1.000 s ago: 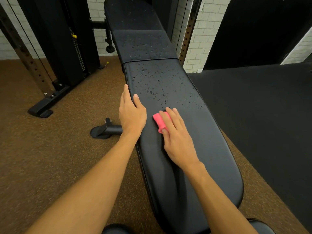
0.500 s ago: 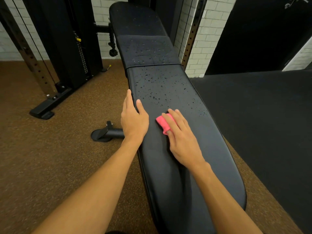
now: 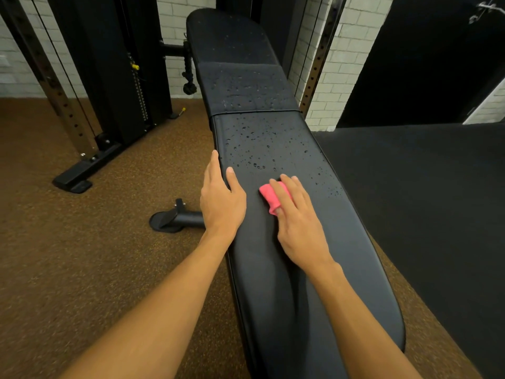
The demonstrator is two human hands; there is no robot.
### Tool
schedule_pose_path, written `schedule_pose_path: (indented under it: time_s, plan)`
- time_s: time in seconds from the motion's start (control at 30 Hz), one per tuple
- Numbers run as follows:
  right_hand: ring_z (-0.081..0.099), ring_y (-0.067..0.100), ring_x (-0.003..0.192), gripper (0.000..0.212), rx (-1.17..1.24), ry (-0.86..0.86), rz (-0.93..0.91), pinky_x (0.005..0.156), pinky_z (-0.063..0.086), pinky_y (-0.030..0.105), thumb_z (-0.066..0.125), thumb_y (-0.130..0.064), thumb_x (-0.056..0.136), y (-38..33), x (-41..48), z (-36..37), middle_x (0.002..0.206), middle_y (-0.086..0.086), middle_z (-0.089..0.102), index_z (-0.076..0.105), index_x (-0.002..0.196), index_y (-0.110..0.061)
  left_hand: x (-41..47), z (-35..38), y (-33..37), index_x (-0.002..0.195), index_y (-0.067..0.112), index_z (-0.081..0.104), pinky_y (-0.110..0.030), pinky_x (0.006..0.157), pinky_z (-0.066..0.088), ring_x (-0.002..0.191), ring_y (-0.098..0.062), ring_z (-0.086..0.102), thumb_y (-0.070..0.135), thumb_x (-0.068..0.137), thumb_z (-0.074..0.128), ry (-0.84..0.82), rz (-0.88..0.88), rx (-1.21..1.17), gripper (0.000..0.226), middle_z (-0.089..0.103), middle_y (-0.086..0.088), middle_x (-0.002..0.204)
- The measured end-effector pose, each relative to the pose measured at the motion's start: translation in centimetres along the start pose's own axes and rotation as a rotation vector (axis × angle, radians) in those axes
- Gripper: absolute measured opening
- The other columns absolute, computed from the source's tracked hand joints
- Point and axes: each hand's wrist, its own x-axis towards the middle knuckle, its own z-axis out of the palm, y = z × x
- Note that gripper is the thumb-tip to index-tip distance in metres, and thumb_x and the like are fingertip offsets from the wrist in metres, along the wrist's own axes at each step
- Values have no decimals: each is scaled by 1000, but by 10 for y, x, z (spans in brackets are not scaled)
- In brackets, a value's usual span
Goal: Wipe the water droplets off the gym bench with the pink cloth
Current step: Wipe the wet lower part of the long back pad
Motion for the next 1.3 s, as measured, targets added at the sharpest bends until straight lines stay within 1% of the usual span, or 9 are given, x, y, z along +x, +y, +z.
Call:
schedule_pose_path:
  time_s: [0.1,0.27,0.33,0.47,0.63,0.83,0.93,1.07,1.3]
  plan:
    - [13,27,165,57,24,3,110,132,26,48,47,-11,110,-3,7,1,174,5,29,37,165,-17,0,-1,0,168,27,28,-32,122,27,157,-17,32,36,115,38,3,-4,10,55,36,3,171]
    - [1,16,166,62,99,-26,142,134,14,38,45,-34,108,-14,6,-1,177,-3,20,31,168,-23,0,0,-1,168,26,28,-29,120,25,157,-17,33,35,115,38,7,-3,7,55,36,3,171]
    - [3,18,166,57,100,5,147,134,17,41,45,-38,114,-16,10,3,176,-1,23,34,167,-22,0,0,-2,168,25,29,-33,124,27,157,-17,33,35,115,39,9,7,5,55,37,2,171]
    - [15,28,165,48,83,65,93,131,27,50,45,-27,116,-27,26,19,171,7,34,43,162,-17,2,1,-4,168,25,30,-37,126,31,157,-16,34,34,115,39,15,16,-8,55,38,2,170]
    - [19,22,164,47,44,25,-73,132,23,35,49,-19,114,-17,7,15,170,2,38,47,161,-17,2,2,-6,168,25,31,-30,122,27,156,-16,34,34,115,40,18,15,-12,54,38,2,170]
    - [19,31,164,46,55,136,215,128,32,52,43,-24,115,-10,42,19,170,9,37,47,161,-16,3,3,-6,168,25,29,-27,122,24,157,-16,33,34,115,39,18,20,-16,55,37,2,170]
    - [21,34,163,46,52,108,116,130,29,51,44,-22,115,-23,52,27,169,11,39,46,160,-15,3,2,-7,168,23,30,-33,125,29,157,-17,34,32,115,40,17,26,-24,55,38,1,170]
    - [21,24,164,46,22,9,-78,132,22,34,45,-23,114,-14,26,13,170,2,38,47,160,-18,2,2,-6,168,23,31,-34,126,30,157,-17,35,31,115,40,14,24,-30,54,38,0,170]
    - [20,33,163,46,19,134,227,126,36,55,42,-24,116,-15,59,18,169,11,38,46,161,-16,2,1,-5,169,25,28,-34,127,27,158,-15,31,33,115,38,5,23,-32,55,36,3,171]
